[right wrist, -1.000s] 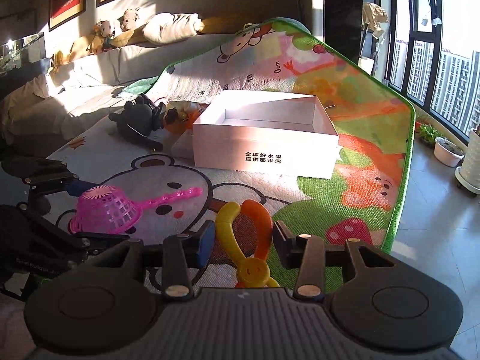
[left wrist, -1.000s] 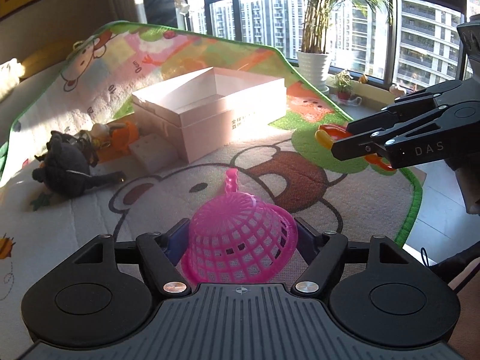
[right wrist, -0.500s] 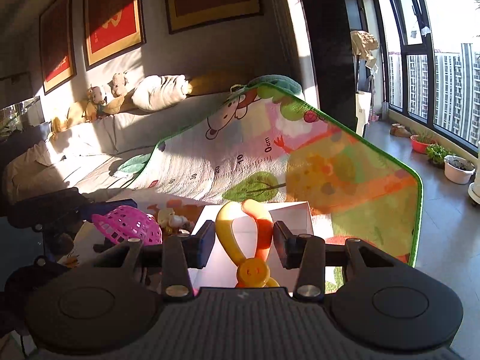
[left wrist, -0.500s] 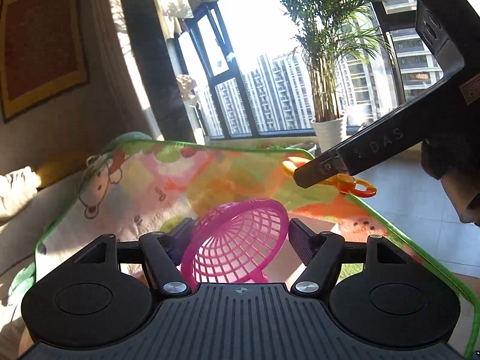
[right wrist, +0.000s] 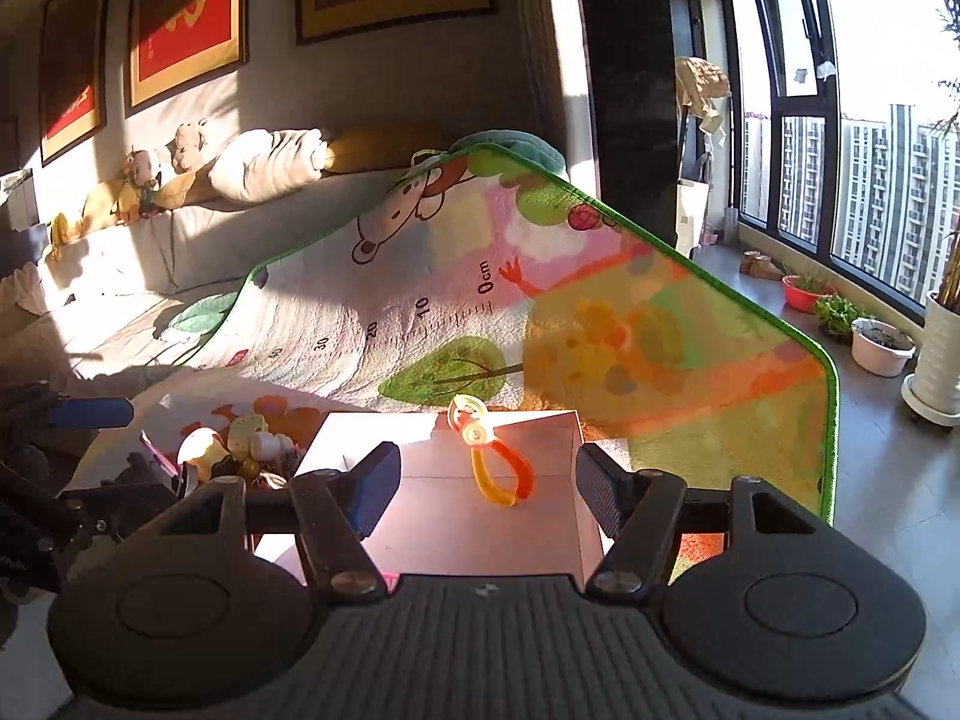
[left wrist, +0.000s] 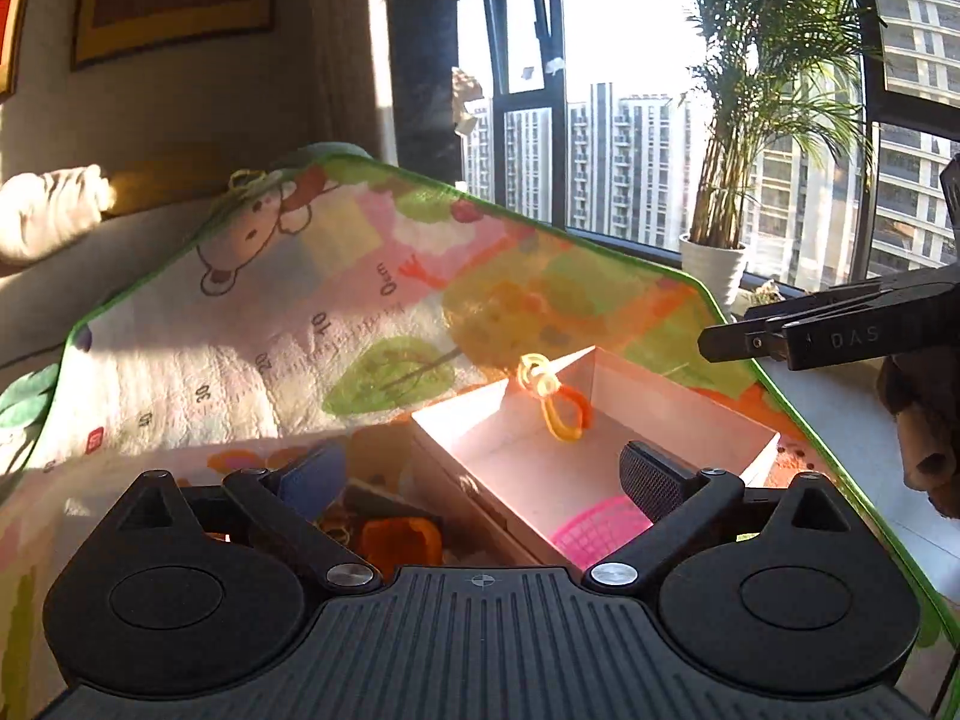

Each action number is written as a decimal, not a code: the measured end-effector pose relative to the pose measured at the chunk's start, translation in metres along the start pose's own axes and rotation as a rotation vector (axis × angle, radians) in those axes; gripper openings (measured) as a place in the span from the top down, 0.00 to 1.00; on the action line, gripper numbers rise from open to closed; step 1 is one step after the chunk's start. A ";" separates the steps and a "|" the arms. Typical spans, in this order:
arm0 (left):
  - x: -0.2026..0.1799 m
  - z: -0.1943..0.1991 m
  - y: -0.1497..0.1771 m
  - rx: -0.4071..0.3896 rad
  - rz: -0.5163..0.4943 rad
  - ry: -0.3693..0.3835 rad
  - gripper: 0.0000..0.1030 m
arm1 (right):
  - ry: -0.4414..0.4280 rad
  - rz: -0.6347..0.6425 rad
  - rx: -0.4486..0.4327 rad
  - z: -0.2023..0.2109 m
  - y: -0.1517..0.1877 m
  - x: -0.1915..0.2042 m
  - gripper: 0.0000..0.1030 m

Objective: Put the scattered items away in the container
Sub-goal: 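Lower the yellow-orange toy and pink strainer into the white box and open both tools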

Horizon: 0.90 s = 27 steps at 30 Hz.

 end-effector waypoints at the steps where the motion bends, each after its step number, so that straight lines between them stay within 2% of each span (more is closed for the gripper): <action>1: 0.002 0.006 0.014 0.023 -0.004 0.004 0.02 | -0.002 0.045 0.001 0.003 0.005 0.011 0.37; 3: 0.004 0.016 0.038 0.050 -0.014 0.004 0.02 | -0.011 0.121 0.002 0.011 0.013 0.034 0.37; 6: 0.006 0.028 0.065 0.086 -0.013 -0.003 0.01 | -0.117 0.201 -0.013 0.028 0.021 0.074 0.37; 10: 0.002 0.034 0.088 0.127 -0.001 0.015 0.01 | -0.245 0.186 0.040 0.031 0.025 0.107 0.51; 11: -0.001 0.035 0.092 0.133 -0.008 0.021 0.01 | -0.253 0.181 0.043 0.032 0.025 0.114 0.55; 13: -0.007 0.039 0.098 0.133 -0.022 0.029 0.01 | -0.231 0.232 0.024 0.031 0.022 0.123 0.56; 14: -0.008 0.040 0.100 0.135 -0.020 0.034 0.01 | -0.225 0.235 0.031 0.028 0.021 0.124 0.61; 17: -0.012 0.041 0.105 0.152 0.000 0.048 0.01 | -0.292 0.040 0.122 0.005 0.013 0.105 0.67; 21: -0.017 0.039 0.109 0.167 0.015 0.064 0.01 | -0.277 -0.191 0.230 -0.047 0.004 0.069 0.67; 24: -0.018 0.036 0.110 0.172 0.021 0.060 0.01 | -0.304 -0.277 0.327 -0.080 0.008 0.066 0.68; 26: -0.015 0.036 0.111 0.175 0.027 0.053 0.01 | -0.307 -0.316 0.413 -0.098 0.017 0.067 0.77; 27: -0.013 0.038 0.111 0.176 0.032 0.047 0.01 | -0.282 -0.329 0.446 -0.102 0.021 0.064 0.78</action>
Point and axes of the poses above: each gripper's, at about its wrist camera, not at the fingertips, and z roughly against the way its jaws point, x to its left, y to its underside, the point moved 9 cm from there along -z, roughly the way its jaws point, and after that the axes turned 14 degrees about z, right-handed, at the moved point
